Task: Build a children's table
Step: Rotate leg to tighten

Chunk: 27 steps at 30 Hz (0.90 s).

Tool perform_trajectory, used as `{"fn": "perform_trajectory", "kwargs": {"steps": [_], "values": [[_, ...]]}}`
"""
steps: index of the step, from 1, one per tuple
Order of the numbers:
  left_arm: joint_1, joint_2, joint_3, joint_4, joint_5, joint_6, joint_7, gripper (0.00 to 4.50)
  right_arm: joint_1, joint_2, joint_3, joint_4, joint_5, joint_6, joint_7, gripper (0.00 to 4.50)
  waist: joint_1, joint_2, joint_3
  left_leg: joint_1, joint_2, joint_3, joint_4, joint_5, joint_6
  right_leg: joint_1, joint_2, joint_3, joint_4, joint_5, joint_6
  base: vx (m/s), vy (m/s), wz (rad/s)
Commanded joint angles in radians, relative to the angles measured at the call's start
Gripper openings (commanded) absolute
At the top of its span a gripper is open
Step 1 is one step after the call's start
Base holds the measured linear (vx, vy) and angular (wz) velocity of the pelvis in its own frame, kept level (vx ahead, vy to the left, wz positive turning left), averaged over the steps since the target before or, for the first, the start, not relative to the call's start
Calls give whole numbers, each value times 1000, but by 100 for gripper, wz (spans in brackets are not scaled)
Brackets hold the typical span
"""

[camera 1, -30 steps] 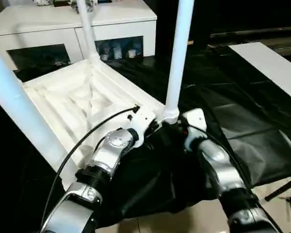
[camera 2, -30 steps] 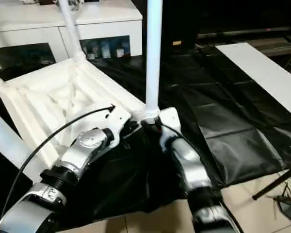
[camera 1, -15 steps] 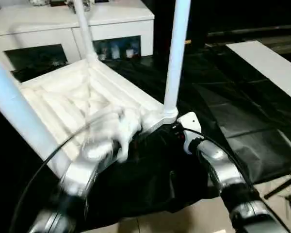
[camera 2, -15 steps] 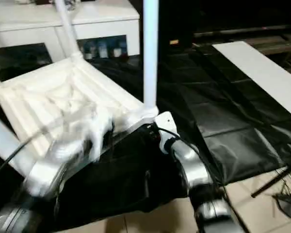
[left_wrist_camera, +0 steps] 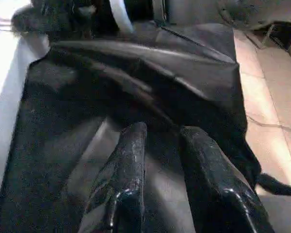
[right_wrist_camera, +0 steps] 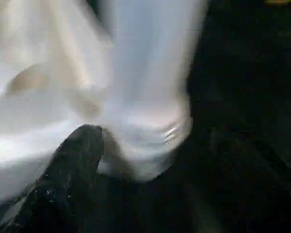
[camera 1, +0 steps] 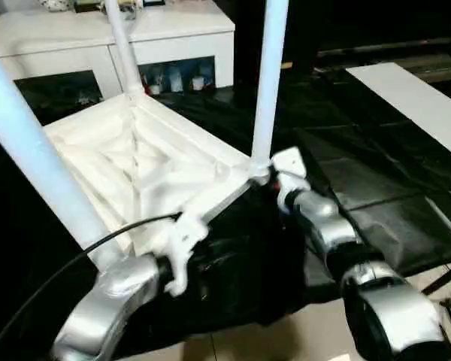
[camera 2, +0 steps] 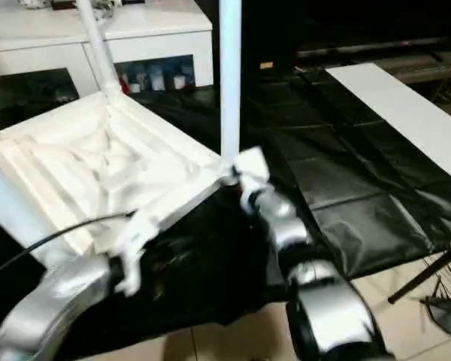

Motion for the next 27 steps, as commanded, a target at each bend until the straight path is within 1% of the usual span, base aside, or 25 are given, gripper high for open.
{"fn": "perform_trajectory", "kwargs": {"steps": [1, 2, 3, 4, 5, 6, 8, 9, 10, 11, 12, 13, 14, 15, 16, 17, 18, 19, 20, 21, 22, 23, 24, 25, 27], "values": [[25, 9, 52, -39, -37, -37, -19, 133, -30, -14, -32, 33, 14, -35, -83, 384, -1, 2, -59, 14, 44, -10, -82, -288, 12, 43, -44, 35, -55, -284, -222, 0, 0, 0], [48, 19, 68, -55, -52, -46, -30, 133, -38, -21, -40, 47, 12, -42, -104, 384, -1, 2, -59, 14, 44, -10, -82, -295, 13, 42, -43, 36, -55, -283, -221, 0, 0, 0], [85, 41, 92, -73, -73, -76, -61, 133, -41, -30, -45, 55, 9, -51, -115, 384, -1, 1, -58, 14, 44, -10, -83, -311, 11, 42, -41, 35, -55, -293, -216, 0, 0, 0], [102, 50, 105, -81, -87, -85, -78, 133, -42, -34, -47, 56, 8, -55, -117, 384, 2, 1, -60, 15, 43, -10, -82, -315, 11, 41, -43, 36, -54, -292, -214, 0, 0, 0], [153, 78, 147, -112, -151, -62, -123, 133, -44, -41, -61, 63, 16, -74, -99, 384, 1, 4, -59, 15, 42, -8, -82, -317, 14, 40, -39, 36, -52, -288, -211, 0, 0, 0], [194, 107, 169, -140, -194, -50, -172, 133, -38, -45, -68, 62, 22, -83, -77, 384, -1, 5, -58, 11, 42, -9, -84, -322, 17, 41, -38, 35, -50, -289, -212, 0, 0, 0], [233, 139, 204, -158, -237, -28, -213, 133, -27, -50, -73, 56, 29, -96, -39, 384, -3, 5, -56, 12, 42, -9, -84, -344, 18, 40, -37, 35, -51, -307, -213, 0, 0, 0], [256, 162, 245, -162, -279, 3, -243, 133, -14, -54, -77, 45, 39, -104, 1, 384, -4, 3, -55, 12, 41, -8, -84, -353, 20, 39, -35, 35, -52, -314, -210, 0, 0, 0], [267, 174, 264, -165, -303, 20, -258, 133, -10, -55, -79, 46, 43, -113, 17, 384, -4, 7, -53, 14, 40, -7, -84, -368, 19, 37, -35, 36, -53, -332, -208, 0, 0, 0], [270, 178, 273, -166, -314, 30, -264, 133, -8, -56, -79, 46, 44, -118, 21, 384, -7, 4, -50, 14, 39, -7, -84, -388, 18, 36, -33, 35, -57, -366, -199, 0, 0, 0], [280, 193, 303, -166, -342, 51, -280, 133, 0, -60, -78, 44, 44, -135, 34, 384, -6, 4, -50, 16, 39, -7, -84, -394, 15, 35, -34, 36, -58, -379, -196, 0, 0, 0], [293, 214, 337, -163, -370, 71, -296, 133, 9, -63, -79, 40, 50, -147, 60, 384, -6, 4, -48, 16, 40, -8, -84, -402, 12, 33, -35, 37, -60, -396, -195, 0, 0, 0], [293, 214, 337, -163, -370, 71, -296, 133, 9, -63, -79, 40, 50, -147, 60, 384, -6, 5, -47, 14, 39, -9, -84, -409, 9, 35, -36, 36, -60, -416, -191, 0, 0, 0], [319, 255, 372, -161, -397, 94, -324, 133, 24, -67, -79, 29, 56, -167, 92, 384, -7, 3, -48, 17, 39, -9, -82, -420, 8, 32, -36, 37, -62, -436, -185, 0, 0, 0], [345, 295, 392, -162, -420, 119, -346, 133, 34, -72, -81, 22, 59, -180, 112, 384, -6, 8, -47, 16, 39, -10, -81, -420, 8, 32, -37, 38, -61, -442, -184, 0, 0, 0], [359, 318, 399, -165, -438, 131, -354, 133, 36, -74, -83, 21, 60, -187, 120, 384, -8, 6, -45, 12, 40, -10, -83, -427, 10, 32, -36, 36, -61, -465, -177, 0, 0, 0], [368, 329, 407, -164, -451, 140, -356, 133, 39, -77, -84, 20, 59, -193, 127, 384, -9, 5, -45, 13, 40, -11, -83, -429, 11, 32, -34, 36, -62, -477, -173, 0, 0, 0], [374, 339, 424, -160, -458, 149, -355, 133, 43, -81, -86, 18, 59, -200, 135, 384, -9, 6, -44, 20, 42, -10, -83, -436, 9, 26, -32, 36, -65, -487, -172, 0, 0, 0], [379, 349, 449, -154, -473, 168, -358, 133, 47, -85, -90, 14, 61, -205, 146, 384, -9, 7, -44, 21, 42, -10, -82, -440, 5, 26, -32, 37, -64, -487, -174, 0, 0, 0], [379, 349, 449, -154, -473, 168, -358, 133, 47, -85, -90, 14, 61, -205, 146, 384, -8, 11, -42, 23, 42, -10, -83, -446, 1, 24, -31, 38, -65, -486, -178, 0, 0, 0], [379, 354, 486, -143, -485, 179, -355, 152, 53, -90, -93, 7, 65, -212, 162, 384, -10, 10, -42, 21, 42, -10, -84, -449, 0, 26, -31, 37, -64, -486, -177, 0, 0, 0], [379, 356, 503, -138, -491, 185, -354, 152, 55, -92, -95, 5, 67, -216, 170, 384, -10, 9, -42, 19, 41, -11, -84, -447, 0, 29, -31, 37, -63, -486, -174, 0, 0, 0], [379, 359, 544, -126, -526, 203, -347, 161, 61, -95, -95, -4, 70, -221, 190, 384, -11, 11, -43, 22, 39, -10, -83, -446, -1, 28, -31, 37, -64, -485, -175, 0, 0, 0], [395, 375, 573, -116, -543, 205, -348, 170, 69, -96, -95, -15, 74, -226, 209, 384, -11, 10, -43, 21, 39, -11, -83, -443, 0, 29, -31, 37, -63, -481, -177, 0, 0, 0], [412, 383, 605, -92, -552, 199, -346, 187, 76, -96, -95, -26, 79, -230, 229, 384, -9, 10, -44, 17, 40, -11, -84, -433, 7, 31, -30, 37, -62, -469, -178, 0, 0, 0]]}}
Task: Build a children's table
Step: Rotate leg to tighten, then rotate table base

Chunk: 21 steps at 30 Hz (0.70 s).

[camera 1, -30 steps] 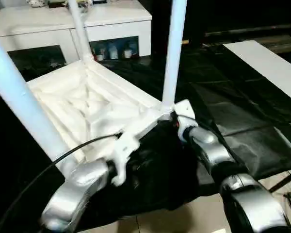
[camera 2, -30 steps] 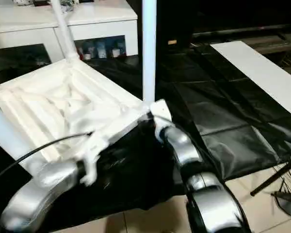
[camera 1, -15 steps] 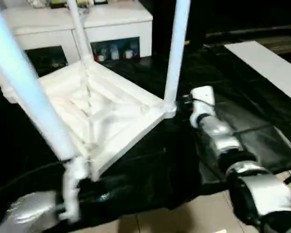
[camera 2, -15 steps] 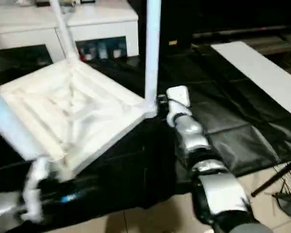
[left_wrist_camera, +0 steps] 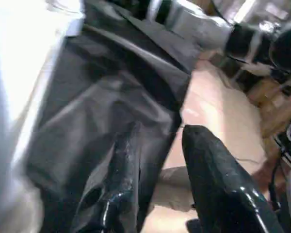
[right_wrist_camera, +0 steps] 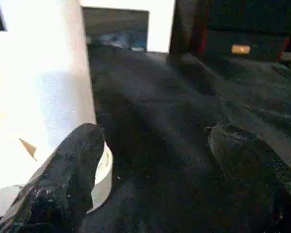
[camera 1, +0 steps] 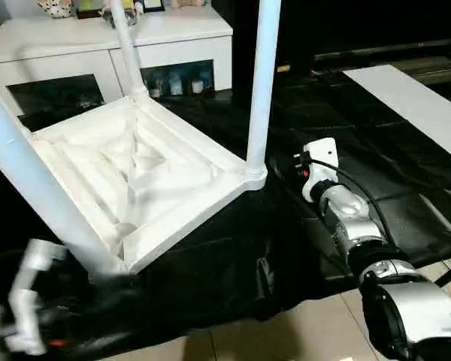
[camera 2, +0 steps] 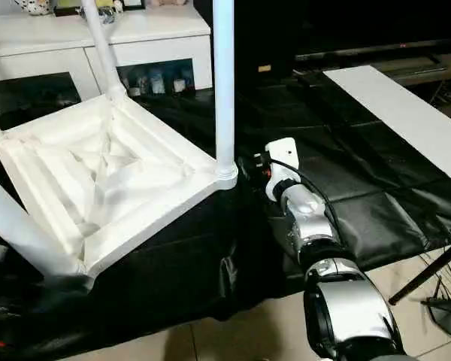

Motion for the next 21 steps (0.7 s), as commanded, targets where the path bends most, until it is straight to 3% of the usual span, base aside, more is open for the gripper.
{"fn": "perform_trajectory", "kwargs": {"steps": [1, 5, 6, 8, 10, 17, 21], "values": [[10, 12, 36, 21, -11, 2, 0, 194, 12, -6, -11, -17, 20, -10, 22, 384, -1, 8, -48, 8, 41, -12, -85, -426, 13, 31, -31, 34, -75, -453, -187, 0, 0, 0], [25, 18, 109, 91, 8, -32, -3, 230, 33, -3, -3, -47, 27, -20, 67, 384, 2, 6, -49, 8, 43, -10, -85, -409, 20, 31, -30, 35, -71, -418, -206, 0, 0, 0], [27, 23, 135, 118, 20, -46, -7, 242, 46, -1, 0, -63, 30, -22, 87, 384, 3, 2, -47, 6, 42, -8, -85, -408, 24, 33, -30, 35, -73, -425, -201, 0, 0, 0], [29, 29, 157, 136, 21, -48, -10, 242, 59, 0, 3, -79, 33, -24, 109, 384, 6, 5, -47, 9, 44, -9, -86, -409, 24, 31, -32, 36, -74, -437, -200, 0, 0, 0], [31, 35, 171, 145, 18, -47, -11, 276, 71, 1, 4, -93, 37, -21, 130, 384, 11, 4, -45, 12, 44, -8, -86, -429, 19, 28, -32, 37, -78, -463, -193, 0, 0, 0], [57, 65, 214, 188, 15, -48, -28, 325, 122, -3, 20, -143, 34, -14, 173, 384, 15, 4, -42, 17, 45, -13, -90, -459, 8, 24, -34, 38, -84, -529, -166, 0, 0, 0], [110, 103, 252, 226, 23, -28, -76, 341, 138, -12, 17, -162, 29, -7, 181, 384, 12, 4, -41, 13, 45, -14, -92, -460, 8, 24, -34, 38, -85, -532, -160, 0, 0, 0]]}}
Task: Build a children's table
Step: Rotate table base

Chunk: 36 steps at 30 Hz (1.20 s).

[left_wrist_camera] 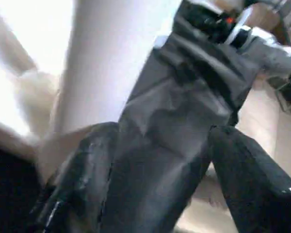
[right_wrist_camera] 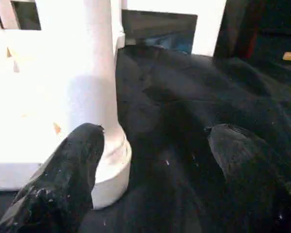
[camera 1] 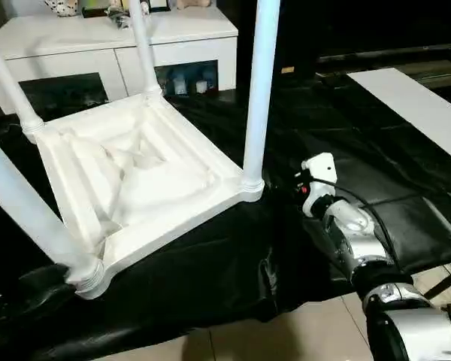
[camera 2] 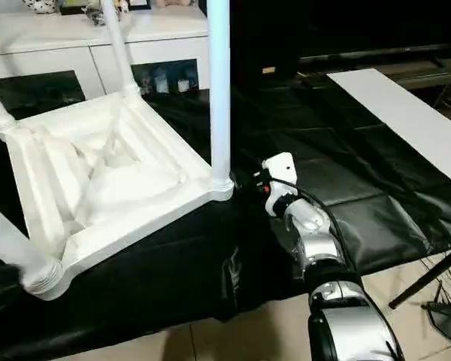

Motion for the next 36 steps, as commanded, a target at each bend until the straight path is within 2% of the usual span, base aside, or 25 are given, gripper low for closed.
{"fn": "perform_trajectory", "kwargs": {"steps": [1, 2, 4, 6, 7, 11, 12, 13, 14, 15, 16, 17, 19, 20, 21, 23, 25, 27, 28, 33, 34, 35, 36], "values": [[8, 18, 42, 16, 18, 0, -17, 355, 6, -10, 1, -35, 1, 5, 7, 384, -1, 12, -42, 13, 45, -16, -93, -465, 8, 24, -34, 37, -84, -531, -159, 0, 0, 0], [9, 19, 62, 33, 16, -8, -16, 367, 9, -12, 0, -42, 2, 8, 10, 384, -2, 5, -41, 14, 46, -14, -93, -466, 8, 22, -34, 37, -86, -527, -163, 0, 0, 0], [5, 20, 75, 52, 24, -27, -12, 371, 13, -12, 1, -50, 2, 12, 13, 384, -1, 10, -41, 15, 45, -15, -93, -467, 8, 22, -34, 38, -85, -525, -164, 0, 0, 0], [-5, 18, 80, 62, 33, -50, -7, 398, 18, -10, 5, -58, 4, 13, 26, 384, 1, 6, -41, 14, 48, -15, -95, -454, 11, 23, -35, 40, -83, -508, -166, 0, 0, 0], [-11, 17, 82, 67, 37, -62, -5, 398, 22, -9, 8, -63, 5, 14, 35, 384, 2, 9, -42, 15, 48, -15, -95, -454, 10, 23, -35, 40, -81, -498, -170, 0, 0, 0], [-73, -7, 72, 69, 31, -105, 25, 432, 52, 2, 26, -111, 42, 62, 150, 384, 9, 5, -44, 18, 50, -14, -97, -458, 11, 25, -33, 41, -78, -454, -182, 0, 0, 0], [-98, -17, 61, 68, 39, -125, 35, 443, 70, 3, 45, -137, 56, 103, 217, 384, 9, 4, -43, 17, 49, -14, -97, -461, 12, 25, -32, 41, -77, -450, -184, 0, 0, 0], [-153, -42, 35, 75, 63, -166, 67, 443, 120, -11, 112, -201, 55, 156, 353, 384, 10, 4, -44, 15, 51, -16, -98, -459, 8, 28, -35, 42, -75, -445, -184, 0, 0, 0], [-180, -56, 18, 80, 80, -192, 80, 448, 143, -20, 140, -228, 52, 182, 403, 384, 15, 3, -43, 18, 53, -17, -100, -472, 9, 29, -34, 41, -80, -452, -170, 0, 0, 0], [-180, -56, 18, 80, 80, -192, 80, 448, 143, -20, 140, -228, 52, 182, 403, 384, 15, 3, -44, 19, 51, -16, -98, -471, 5, 29, -36, 43, -79, -453, -174, 0, 0, 0], [-208, -69, -1, 89, 89, -208, 87, 448, 161, -27, 160, -248, 46, 196, 431, 384, 15, 2, -44, 13, 51, -19, -99, -463, 2, 33, -40, 42, -77, -456, -175, 0, 0, 0], [-225, -75, -14, 92, 94, -215, 90, 448, 167, -29, 166, -253, 43, 199, 437, 384, 16, -1, -45, 12, 51, -20, -101, -460, -1, 35, -40, 41, -79, -474, -165, 0, 0, 0], [-264, -91, -46, 95, 96, -218, 95, 448, 168, -23, 161, -246, 33, 195, 412, 384, 18, 1, -45, 21, 51, -17, -98, -459, -9, 27, -41, 44, -82, -482, -171, 0, 0, 0], [-283, -100, -63, 85, 89, -212, 96, 448, 159, -17, 152, -229, 21, 190, 376, 384, 19, -2, -46, 18, 50, -19, -98, -452, -14, 31, -43, 44, -80, -484, -173, 0, 0, 0], [-299, -109, -80, 67, 78, -200, 97, 448, 151, -12, 144, -215, 8, 188, 336, 384, 19, 2, -46, 17, 49, -20, -99, -452, -18, 32, -44, 43, -79, -493, -170, 0, 0, 0], [-328, -126, -115, 16, 43, -159, 102, 448, 135, -10, 135, -195, -18, 201, 249, 384, 18, -1, -47, 21, 48, -19, -97, -457, -27, 29, -43, 43, -81, -497, -172, 0, 0, 0], [-355, -133, -165, -47, 11, -102, 114, 448, 111, -10, 129, -168, -42, 225, 150, 384, 15, 0, -48, 22, 46, -21, -98, -456, -36, 30, -43, 42, -79, -490, -179, 0, 0, 0], [-370, -127, -207, -89, -4, -72, 112, 448, 97, -12, 128, -156, -44, 247, 108, 384, 13, -1, -48, 22, 44, -19, -95, -453, -35, 28, -40, 43, -79, -480, -177, 0, 0, 0], [-385, -123, -234, -133, -41, -37, 107, 448, 82, -10, 129, -140, -51, 257, 83, 384, 14, 0, -50, 23, 43, -17, -93, -441, -33, 30, -40, 43, -77, -469, -175, 0, 0, 0], [-419, -111, -296, -229, -133, 45, 85, 448, 39, -2, 131, -85, -69, 261, 34, 384, 13, 0, -58, 12, 42, -13, -89, -358, -24, 40, -34, 40, -57, -319, -224, 0, 0, 0], [-436, -109, -329, -271, -171, 81, 80, 448, 19, 3, 132, -57, -78, 260, 15, 384, 13, 0, -60, 10, 42, -11, -87, -333, -21, 42, -34, 40, -52, -287, -236, 0, 0, 0], [-466, -126, -368, -299, -176, 99, 88, 448, -5, 11, 133, -19, -90, 255, -12, 384, 11, -6, -62, 7, 40, -10, -84, -303, -12, 46, -33, 39, -47, -256, -248, 0, 0, 0], [-477, -133, -382, -303, -169, 99, 92, 448, -14, 14, 134, -6, -94, 253, -22, 384, 11, -4, -64, 8, 41, -8, -82, -279, -10, 46, -34, 39, -47, -238, -258, 0, 0, 0]]}}
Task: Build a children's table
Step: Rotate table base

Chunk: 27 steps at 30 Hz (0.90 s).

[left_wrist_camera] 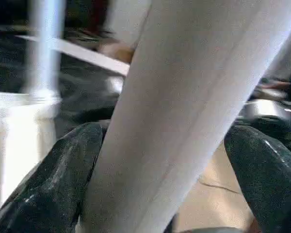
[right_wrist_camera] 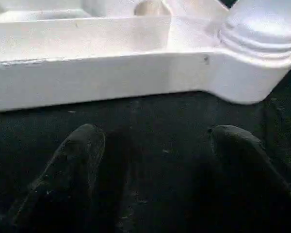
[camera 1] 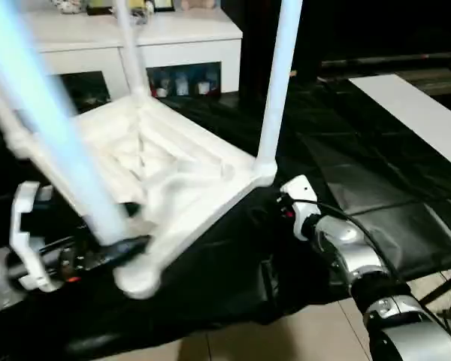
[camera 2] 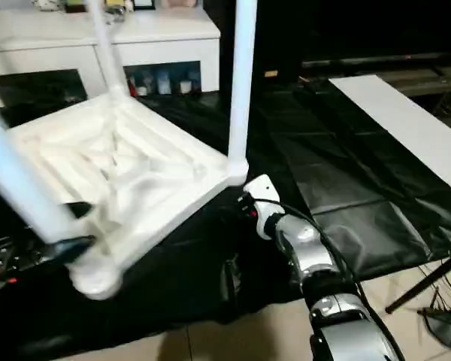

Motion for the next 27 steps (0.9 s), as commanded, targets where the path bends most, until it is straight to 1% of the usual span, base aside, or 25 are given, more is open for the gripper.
{"fn": "perform_trajectory", "kwargs": {"steps": [1, 2, 4, 5, 6, 7, 8, 9, 10, 11, 12, 13, 14, 15, 17, 18, 19, 20, 21, 22, 23, 24, 25, 26, 27], "values": [[-50, -26, -72, -61, -13, 19, -9, 448, -42, 15, -6, 43, -23, 5, -44, 384, 0, 9, -58, 7, 41, -7, -80, -267, -4, 44, -35, 38, -48, -223, -258, 0, 0, 0], [-68, -37, -91, -62, -5, 19, -7, 448, -50, 19, -4, 54, -26, 6, -54, 384, 0, 11, -57, 4, 41, -7, -79, -250, 0, 47, -36, 38, -45, -212, -262, 0, 0, 0], [-131, -80, -153, -51, 24, 16, 4, 448, -71, 40, 5, 81, -29, 5, -63, 384, -1, 8, -57, 3, 40, -5, -78, -240, 5, 49, -36, 38, -45, -212, -258, 0, 0, 0], [-157, -98, -178, -43, 35, 14, 6, 448, -79, 50, 9, 91, -30, 4, -63, 384, -2, 3, -58, 3, 40, -4, -76, -231, 8, 50, -38, 39, -46, -220, -256, 0, 0, 0], [-185, -118, -203, -30, 57, 4, 9, 448, -86, 61, 12, 100, -31, 2, -63, 384, 0, 9, -59, 6, 41, -5, -75, -231, 5, 49, -39, 39, -45, -223, -259, 0, 0, 0], [-188, -120, -205, -29, 58, 3, 10, 448, -87, 62, 13, 102, -31, 2, -63, 384, 0, 8, -56, 6, 42, -3, -75, -241, 3, 47, -40, 40, -50, -233, -257, 0, 0, 0], [-265, -173, -267, 10, 98, -19, 24, 448, -103, 91, 25, 129, -40, -3, -64, 384, -5, 3, -56, -1, 41, -5, -78, -246, 3, 53, -39, 39, -49, -250, -245, 0, 0, 0], [-265, -173, -267, 10, 98, -19, 24, 448, -103, 91, 25, 129, -40, -3, -64, 384, -3, 4, -57, 6, 40, -5, -76, -253, 0, 49, -39, 39, -52, -266, -241, 0, 0, 0], [-290, -189, -288, 24, 106, -23, 27, 448, -110, 102, 29, 141, -45, -7, -65, 384, -2, 6, -58, 8, 42, -5, -75, -256, -6, 49, -43, 41, -51, -263, -245, 0, 0, 0], [-312, -205, -307, 38, 116, -29, 28, 448, -115, 111, 32, 150, -48, -10, -65, 384, -9, 4, -55, -2, 40, -8, -79, -257, -7, 54, -41, 39, -51, -274, -239, 0, 0, 0], [-334, -221, -328, 59, 132, -39, 26, 448, -119, 122, 34, 157, -51, -13, -66, 384, -7, 7, -56, 3, 40, -8, -77, -268, -9, 52, -42, 38, -53, -285, -235, 0, 0, 0], [-365, -244, -358, 92, 158, -54, 21, 448, -124, 136, 35, 164, -52, -20, -65, 384, -12, 3, -56, 3, 40, -9, -77, -278, -9, 52, -43, 39, -55, -299, -231, 0, 0, 0], [-365, -244, -358, 92, 158, -54, 21, 448, -124, 136, 35, 164, -52, -20, -65, 384, -12, 3, -55, 3, 40, -9, -76, -280, -9, 51, -44, 40, -56, -304, -229, 0, 0, 0], [-386, -260, -380, 120, 187, -71, 22, 448, -126, 145, 34, 165, -51, -25, -62, 384, -13, 6, -57, 1, 40, -10, -76, -276, -10, 54, -46, 40, -54, -299, -229, 0, 0, 0], [-406, -275, -400, 148, 214, -90, 24, 448, -129, 151, 33, 168, -51, -31, -62, 384, -15, 4, -59, 3, 40, -9, -75, -260, -1, 52, -44, 40, -55, -278, -233, 0, 0, 0], [-421, -288, -413, 173, 243, -110, 31, 448, -130, 155, 30, 170, -51, -36, -60, 384, -15, 10, -59, 2, 40, -9, -74, -255, -1, 54, -45, 40, -52, -265, -238, 0, 0, 0], [-435, -303, -421, 198, 265, -127, 39, 448, -129, 157, 29, 171, -49, -41, -53, 384, -17, 6, -59, 2, 41, -8, -74, -257, 2, 53, -43, 38, -55, -261, -241, 0, 0, 0], [-449, -317, -433, 226, 295, -154, 45, 448, -128, 159, 28, 171, -50, -48, -46, 384, -18, 10, -59, 2, 40, -9, -74, -259, 4, 54, -43, 38, -54, -254, -245, 0, 0, 0], [-458, -326, -441, 244, 313, -170, 49, 448, -128, 161, 27, 172, -51, -52, -42, 384, -19, 9, -59, 2, 40, -9, -74, -261, 4, 53, -42, 37, -55, -252, -245, 0, 0, 0], [-484, -352, -456, 309, 377, -211, 108, 448, -120, 157, 30, 167, -54, -60, -32, 384, -21, 9, -60, 1, 41, -11, -75, -267, 4, 56, -45, 37, -53, -251, -247, 0, 0, 0], [-498, -366, -464, 347, 413, -250, 130, 448, -116, 154, 29, 167, -54, -64, -29, 384, -24, 7, -58, 0, 40, -10, -76, -279, 8, 54, -42, 37, -59, -265, -243, 0, 0, 0], [-507, -375, -469, 371, 436, -277, 143, 448, -115, 152, 28, 167, -54, -66, -27, 384, -25, 10, -60, 7, 39, -10, -73, -291, 6, 51, -42, 37, -61, -272, -238, 0, 0, 0], [-527, -397, -471, 419, 474, -308, 192, 448, -109, 148, 24, 164, -50, -70, -16, 384, -26, 9, -61, 1, 41, -14, -75, -285, 6, 58, -46, 36, -58, -271, -238, 0, 0, 0], [-535, -406, -471, 440, 489, -327, 209, 448, -106, 145, 23, 162, -49, -72, -14, 384, -28, 13, -60, 1, 40, -14, -75, -287, 9, 56, -44, 36, -61, -270, -238, 0, 0, 0], [-545, -418, -470, 464, 506, -350, 229, 448, -102, 142, 21, 160, -48, -74, -11, 384, -29, 10, -61, 4, 40, -12, -74, -289, 10, 54, -43, 36, -63, -264, -239, 0, 0, 0]]}}
